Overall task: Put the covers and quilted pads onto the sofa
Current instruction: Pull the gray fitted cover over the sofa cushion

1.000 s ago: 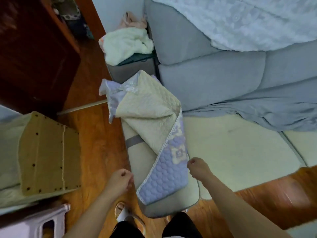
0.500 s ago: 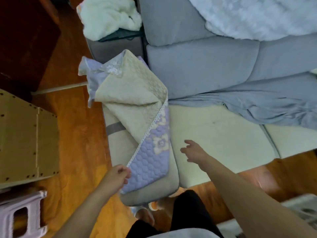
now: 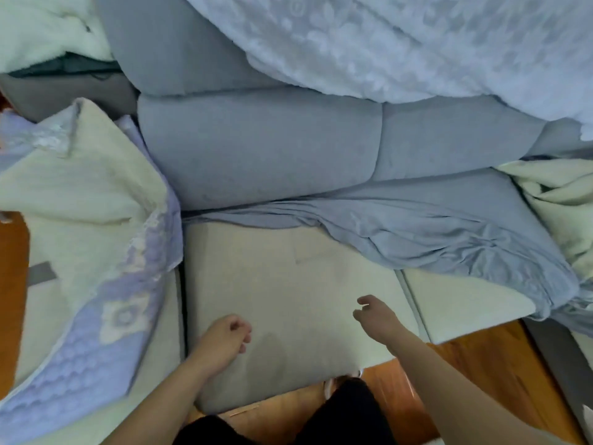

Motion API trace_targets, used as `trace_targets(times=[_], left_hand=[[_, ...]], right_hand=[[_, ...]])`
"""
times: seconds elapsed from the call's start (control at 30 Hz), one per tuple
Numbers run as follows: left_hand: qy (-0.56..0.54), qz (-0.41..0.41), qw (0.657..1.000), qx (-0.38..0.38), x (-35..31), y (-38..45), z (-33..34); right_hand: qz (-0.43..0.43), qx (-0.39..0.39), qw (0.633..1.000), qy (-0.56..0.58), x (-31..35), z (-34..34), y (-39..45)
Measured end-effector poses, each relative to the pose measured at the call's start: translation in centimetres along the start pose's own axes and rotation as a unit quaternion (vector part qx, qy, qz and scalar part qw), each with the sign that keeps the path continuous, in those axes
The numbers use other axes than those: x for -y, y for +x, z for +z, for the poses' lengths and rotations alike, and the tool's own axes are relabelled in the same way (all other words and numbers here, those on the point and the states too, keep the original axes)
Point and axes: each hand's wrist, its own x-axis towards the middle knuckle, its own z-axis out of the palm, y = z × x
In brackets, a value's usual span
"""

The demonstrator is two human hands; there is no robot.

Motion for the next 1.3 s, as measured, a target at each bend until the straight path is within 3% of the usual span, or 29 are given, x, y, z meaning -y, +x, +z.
trace_targets(times=[0.17,0.33,0.43,0.53,0.63,0.73,0.83,0.9,1.07,1.13,1.23,1.3], left_hand=[[0.046,-0.105,0.993,0.000,-2.0,4.6,12.2],[0.224,-0.068,0.972,0.027,-6.0,6.2,17.8],[0.201,-0.067,0.977,0.006,-7.9,7.3,19.4],[0.175,-0.081,0.981,-0.018,-8.1,7.8,20.6],[0.140,-0.109,0.984,-0.012,-7.3,7.6,21.5],[0.108,-0.141,0.984,0.010,-6.2,7.1,22.7],[0.024,-0.165,0.986,0.029,-6.5,7.9,24.1],[-0.076,-0.186,0.979,0.036,-8.2,9.5,25.3],[-0.336,-0.171,0.925,0.055,-15.2,14.6,29.8],[-0.449,-0.167,0.874,0.076,-18.5,16.3,31.9],[-0.608,-0.157,0.773,0.086,-22.7,17.6,34.0],[-0.662,-0.127,0.736,0.070,-23.9,17.8,34.6]], right_hand=[[-0.026,0.055,0.983,-0.171,-8.7,-7.2,8.5],[-0.071,0.015,0.943,-0.325,-12.3,-11.5,14.5],[-0.159,-0.034,0.875,-0.456,-12.2,-11.7,18.5],[-0.205,-0.033,0.799,-0.564,-12.2,-11.6,23.4],[-0.161,-0.034,0.802,-0.574,-12.0,-13.1,27.5],[-0.185,-0.055,0.844,-0.500,-10.6,-15.7,30.2],[-0.179,-0.120,0.962,-0.168,-7.0,-19.4,30.7],[-0.116,-0.080,0.990,0.009,-4.3,-22.6,29.7],[-0.040,0.087,0.986,0.139,-1.3,-30.6,23.5],[0.011,0.146,0.974,0.173,-1.2,-33.1,20.1],[0.036,0.202,0.959,0.195,-2.1,-34.9,16.3],[0.045,0.210,0.958,0.189,-3.5,-35.1,15.0]])
